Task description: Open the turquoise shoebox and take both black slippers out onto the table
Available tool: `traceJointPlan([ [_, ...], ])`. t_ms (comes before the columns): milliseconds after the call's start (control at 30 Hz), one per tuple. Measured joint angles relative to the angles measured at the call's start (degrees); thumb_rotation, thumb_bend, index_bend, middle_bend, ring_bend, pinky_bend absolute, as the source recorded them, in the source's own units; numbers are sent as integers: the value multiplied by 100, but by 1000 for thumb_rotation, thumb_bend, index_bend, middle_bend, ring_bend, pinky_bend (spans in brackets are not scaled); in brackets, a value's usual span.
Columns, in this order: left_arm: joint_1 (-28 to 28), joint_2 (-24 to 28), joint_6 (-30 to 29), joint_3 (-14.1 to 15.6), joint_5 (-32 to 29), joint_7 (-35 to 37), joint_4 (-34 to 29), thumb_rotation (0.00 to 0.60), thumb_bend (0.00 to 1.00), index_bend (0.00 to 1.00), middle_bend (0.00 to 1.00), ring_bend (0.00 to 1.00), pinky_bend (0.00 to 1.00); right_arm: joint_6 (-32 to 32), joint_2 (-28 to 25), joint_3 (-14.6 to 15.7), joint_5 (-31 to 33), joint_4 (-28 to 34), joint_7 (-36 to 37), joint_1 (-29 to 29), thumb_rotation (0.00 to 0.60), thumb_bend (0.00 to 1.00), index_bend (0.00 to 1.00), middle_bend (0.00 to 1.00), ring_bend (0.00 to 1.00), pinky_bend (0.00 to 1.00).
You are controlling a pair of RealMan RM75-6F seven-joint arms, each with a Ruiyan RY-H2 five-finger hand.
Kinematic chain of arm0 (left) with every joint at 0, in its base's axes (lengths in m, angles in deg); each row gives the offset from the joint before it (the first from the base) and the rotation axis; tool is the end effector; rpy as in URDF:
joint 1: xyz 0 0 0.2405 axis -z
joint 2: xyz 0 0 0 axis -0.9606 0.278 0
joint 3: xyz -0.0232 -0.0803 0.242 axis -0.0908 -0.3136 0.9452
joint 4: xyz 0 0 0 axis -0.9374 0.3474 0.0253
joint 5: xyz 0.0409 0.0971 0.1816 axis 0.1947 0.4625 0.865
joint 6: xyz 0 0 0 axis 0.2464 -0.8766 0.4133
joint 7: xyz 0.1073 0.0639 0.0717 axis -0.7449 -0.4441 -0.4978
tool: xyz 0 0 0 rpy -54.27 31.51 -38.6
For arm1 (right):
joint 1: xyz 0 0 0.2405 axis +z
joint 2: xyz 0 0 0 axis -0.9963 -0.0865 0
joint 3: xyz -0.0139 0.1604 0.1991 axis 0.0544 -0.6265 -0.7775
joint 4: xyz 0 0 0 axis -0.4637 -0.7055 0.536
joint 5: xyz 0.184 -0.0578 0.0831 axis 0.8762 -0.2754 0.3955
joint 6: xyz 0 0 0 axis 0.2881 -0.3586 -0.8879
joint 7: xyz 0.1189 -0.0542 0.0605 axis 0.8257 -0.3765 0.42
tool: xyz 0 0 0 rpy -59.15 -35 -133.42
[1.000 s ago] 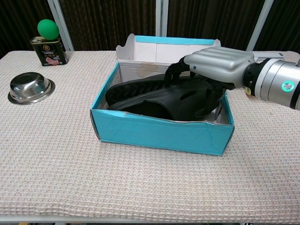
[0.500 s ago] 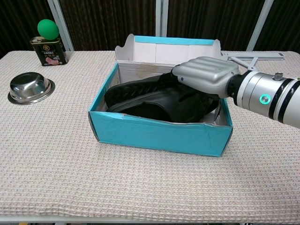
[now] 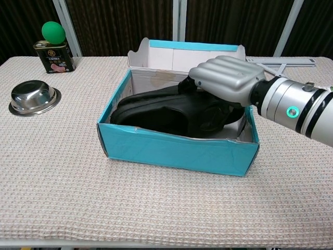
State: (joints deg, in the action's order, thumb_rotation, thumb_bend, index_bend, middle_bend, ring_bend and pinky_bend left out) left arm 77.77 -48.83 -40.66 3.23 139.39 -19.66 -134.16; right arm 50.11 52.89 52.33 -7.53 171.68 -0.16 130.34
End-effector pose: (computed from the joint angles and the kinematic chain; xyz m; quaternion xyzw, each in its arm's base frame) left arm -0.3526 0.1691 0.1389 -0.5756 -0.4550 -0.3389 0.5889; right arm -0.1004 -0.3106 -0.0418 0.8216 -0.2272 0.3832 0.3556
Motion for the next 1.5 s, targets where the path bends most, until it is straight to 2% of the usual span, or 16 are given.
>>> traceJointPlan([
  [367,56,80,21,-29,23,-101,-131,600,0,249,207,84,150,380,-734,-227,-515,448,946,-72,600,341,697,587,359,348],
  [567,108,126,31,-58,49,-142,-193,600,0,249,207,84,150,636,-1594,-249,-612,921,1774,-376,600,335,695,586,358,347],
  [800,189,157,88,-80,72,-238,-297,600,0,249,206,85,150,749,-3014,0,-582,1289,3286,-1007,600,331,685,586,356,345],
  [900,237,176,101,-94,108,-286,-353,600,0,249,207,84,150,674,-3321,186,-576,1260,4020,-1236,600,329,672,580,339,315],
  [1033,314,228,152,-109,151,-311,-408,600,0,249,206,84,150,383,-3497,485,-624,918,4937,-1456,600,329,625,537,276,230],
  [1200,445,292,200,-171,222,-302,-445,600,0,249,207,84,150,-34,-3346,765,-706,81,5527,-1612,600,329,561,483,209,181],
  [1267,515,309,231,-211,247,-245,-447,600,0,249,207,84,150,-172,-3204,818,-711,-195,5637,-1643,600,328,463,421,149,126],
  [1300,549,314,248,-233,254,-212,-444,600,0,249,207,84,150,-285,-3120,846,-710,-341,5692,-1649,600,326,385,374,106,84],
  [1333,587,317,270,-258,257,-182,-440,600,0,249,207,85,150,-380,-3077,864,-706,-413,5716,-1644,600,303,265,299,57,40],
  [1367,643,323,308,-288,263,-152,-434,600,0,249,207,85,150,-486,-3052,879,-698,-457,5722,-1630,600,247,142,206,19,10],
  [1433,741,336,375,-330,288,-107,-427,600,0,249,207,85,150,-733,-3005,898,-667,-529,5670,-1579,600,120,19,64,0,0],
  [1467,815,349,429,-359,311,-75,-428,600,0,249,207,85,150,-806,-2991,897,-650,-548,5614,-1564,600,53,0,11,0,0],
  [1500,876,365,472,-383,331,-55,-434,600,0,249,207,85,150,-845,-2975,885,-622,-562,5512,-1550,600,24,0,0,0,0],
])
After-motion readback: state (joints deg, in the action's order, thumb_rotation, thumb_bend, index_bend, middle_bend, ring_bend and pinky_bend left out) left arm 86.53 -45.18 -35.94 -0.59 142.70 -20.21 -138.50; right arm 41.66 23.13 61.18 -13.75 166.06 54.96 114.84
